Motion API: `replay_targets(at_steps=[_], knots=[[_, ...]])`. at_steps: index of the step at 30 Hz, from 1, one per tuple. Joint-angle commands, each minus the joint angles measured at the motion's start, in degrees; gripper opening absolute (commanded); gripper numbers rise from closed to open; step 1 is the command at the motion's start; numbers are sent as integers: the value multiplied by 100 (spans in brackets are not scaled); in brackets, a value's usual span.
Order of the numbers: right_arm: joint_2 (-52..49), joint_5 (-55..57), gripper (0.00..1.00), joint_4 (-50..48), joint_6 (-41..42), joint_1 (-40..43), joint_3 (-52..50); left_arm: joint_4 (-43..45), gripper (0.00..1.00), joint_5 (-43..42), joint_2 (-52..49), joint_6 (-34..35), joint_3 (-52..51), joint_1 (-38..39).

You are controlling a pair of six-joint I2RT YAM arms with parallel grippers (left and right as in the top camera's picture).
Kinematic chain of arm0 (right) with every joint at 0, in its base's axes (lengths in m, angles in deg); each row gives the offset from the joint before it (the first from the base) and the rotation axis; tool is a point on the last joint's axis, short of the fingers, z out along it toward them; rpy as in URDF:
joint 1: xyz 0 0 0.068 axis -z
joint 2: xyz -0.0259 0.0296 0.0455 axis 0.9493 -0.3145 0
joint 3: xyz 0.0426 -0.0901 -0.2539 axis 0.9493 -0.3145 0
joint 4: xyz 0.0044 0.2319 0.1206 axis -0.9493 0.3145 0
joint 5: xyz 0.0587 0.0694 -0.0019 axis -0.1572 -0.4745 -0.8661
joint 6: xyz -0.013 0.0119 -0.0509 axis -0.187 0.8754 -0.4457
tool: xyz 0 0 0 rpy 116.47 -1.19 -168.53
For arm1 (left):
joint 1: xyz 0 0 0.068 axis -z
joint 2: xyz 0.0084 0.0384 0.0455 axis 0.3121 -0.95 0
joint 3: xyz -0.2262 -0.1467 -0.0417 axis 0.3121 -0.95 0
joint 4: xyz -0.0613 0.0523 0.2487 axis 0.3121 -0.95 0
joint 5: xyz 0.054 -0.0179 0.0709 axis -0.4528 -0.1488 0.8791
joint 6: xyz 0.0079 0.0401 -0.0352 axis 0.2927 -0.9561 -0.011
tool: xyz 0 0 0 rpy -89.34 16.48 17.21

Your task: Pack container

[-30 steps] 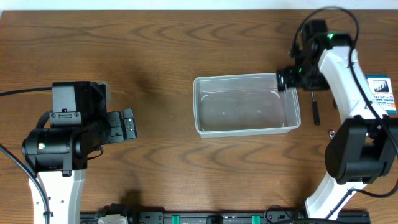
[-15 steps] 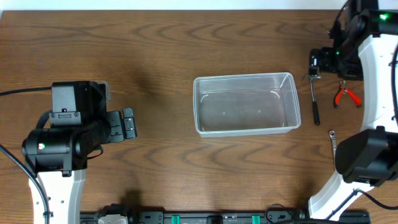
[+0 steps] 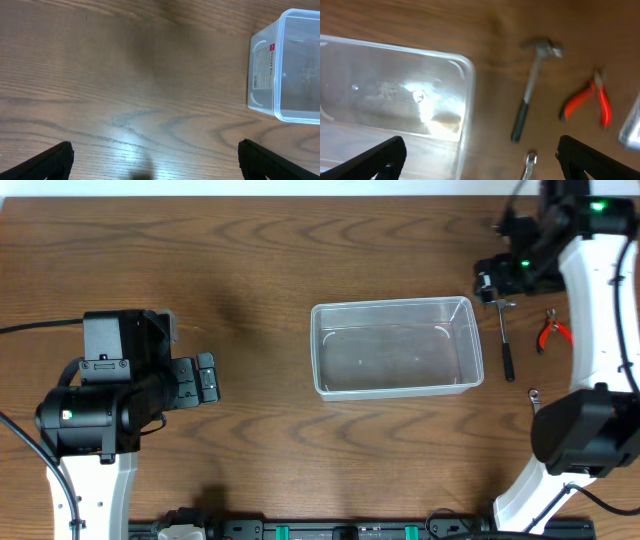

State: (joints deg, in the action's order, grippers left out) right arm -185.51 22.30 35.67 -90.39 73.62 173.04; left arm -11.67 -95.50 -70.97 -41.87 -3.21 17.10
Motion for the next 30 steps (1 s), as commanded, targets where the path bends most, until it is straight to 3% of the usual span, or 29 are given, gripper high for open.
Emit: replay_targets(at_steps=[1, 12, 26, 30], knots=[[2, 24, 99, -227, -588, -365, -251, 4, 98, 90, 15, 50, 107, -28], [-223, 553, 99, -704, 155, -560, -1309, -81, 98, 90, 15, 50, 76, -28], [-223, 608, 99, -1056, 466, -444, -2164, -76, 98, 92, 15, 50, 76, -28], [-223, 634, 85, -1126, 800, -400, -2164, -76, 98, 92, 15, 50, 76, -28]])
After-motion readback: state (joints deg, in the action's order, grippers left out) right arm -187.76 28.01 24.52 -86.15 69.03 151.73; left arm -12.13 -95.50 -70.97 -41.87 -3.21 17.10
